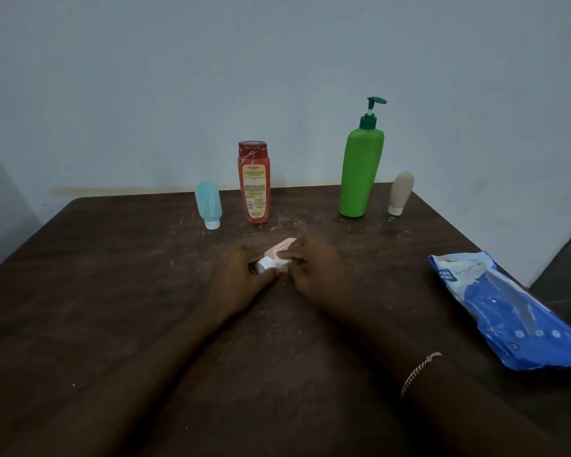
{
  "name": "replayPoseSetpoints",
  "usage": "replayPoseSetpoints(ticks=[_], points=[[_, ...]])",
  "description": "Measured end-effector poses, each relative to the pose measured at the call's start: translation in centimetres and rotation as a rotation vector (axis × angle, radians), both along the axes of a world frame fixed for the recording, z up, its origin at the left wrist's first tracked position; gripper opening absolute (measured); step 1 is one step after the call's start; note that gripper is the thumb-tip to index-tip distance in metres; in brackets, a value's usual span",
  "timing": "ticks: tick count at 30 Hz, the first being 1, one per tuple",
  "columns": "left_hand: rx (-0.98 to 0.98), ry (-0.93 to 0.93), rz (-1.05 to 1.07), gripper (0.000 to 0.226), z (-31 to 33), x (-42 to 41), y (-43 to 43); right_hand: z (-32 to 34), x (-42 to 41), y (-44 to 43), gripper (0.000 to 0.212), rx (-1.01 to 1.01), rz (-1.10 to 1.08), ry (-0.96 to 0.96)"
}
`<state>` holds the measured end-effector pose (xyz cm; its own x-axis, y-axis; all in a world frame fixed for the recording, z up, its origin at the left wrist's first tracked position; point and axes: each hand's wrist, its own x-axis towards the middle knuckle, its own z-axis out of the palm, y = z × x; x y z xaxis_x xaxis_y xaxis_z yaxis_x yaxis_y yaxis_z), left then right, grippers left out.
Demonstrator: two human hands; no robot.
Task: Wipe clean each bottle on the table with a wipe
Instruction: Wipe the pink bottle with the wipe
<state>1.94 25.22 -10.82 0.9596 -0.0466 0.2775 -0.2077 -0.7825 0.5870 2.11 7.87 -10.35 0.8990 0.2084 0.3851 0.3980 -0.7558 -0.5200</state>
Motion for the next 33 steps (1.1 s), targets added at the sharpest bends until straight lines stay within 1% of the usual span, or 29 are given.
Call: replayPoseSetpoints(ticks=[3, 7, 10, 13, 17, 19, 22, 24, 28, 30, 33], points=[[0.0, 0.011, -0.022, 0.035, 0.3, -0.1, 0.1, -0.3, -0.3, -0.7, 0.026, -0.129, 0.074, -0.022], [-0.005, 0.029, -0.04, 0.03, 0.6, -0.4, 0.0, 0.3, 0.7, -1.7, 0.027, -0.066, -0.027, -0.011], [-0.017, 0.039, -0.036, 0.026, 0.7, -0.4, 0.0, 0.4, 0.1, -0.4, 0.026, -0.073, 0.048, -0.042], [-0.035, 0.045, -0.065, 0.02, 1.0, -0.6, -0.1, 0.2, -0.7, -0.5, 0.025, -0.126, 0.122, -0.044], [-0.037, 0.061, -0.083, 0.033, 1.0, -0.6, 0.0, 0.7, 0.4, -2.2, 0.025, -0.073, 0.019, -0.004], [-0.038, 0.076, -0.077, 0.034, 0.9, -0.6, 0.0, 1.0, 0.7, -1.5, 0.025, -0.06, 0.014, -0.016], [-0.032, 0.071, -0.076, 0.021, 0.9, -0.6, -0.1, 0.9, -0.3, 0.1, 0.027, -0.095, 0.093, -0.043], [-0.026, 0.069, -0.076, 0.017, 1.0, -0.7, -0.1, 0.7, -1.0, -0.2, 0.025, -0.096, 0.112, -0.032], [-0.018, 0.043, -0.092, 0.028, 1.2, -0.8, -0.1, 1.1, 0.3, -2.2, 0.022, -0.059, -0.015, 0.017], [-0.006, 0.03, -0.091, 0.03, 1.2, -0.8, -0.1, 1.6, 0.8, -2.2, 0.024, -0.072, -0.057, 0.049], [-0.016, 0.029, -0.089, 0.03, 1.0, -0.6, 0.0, 1.6, -0.1, -1.3, 0.024, -0.048, 0.018, 0.029]])
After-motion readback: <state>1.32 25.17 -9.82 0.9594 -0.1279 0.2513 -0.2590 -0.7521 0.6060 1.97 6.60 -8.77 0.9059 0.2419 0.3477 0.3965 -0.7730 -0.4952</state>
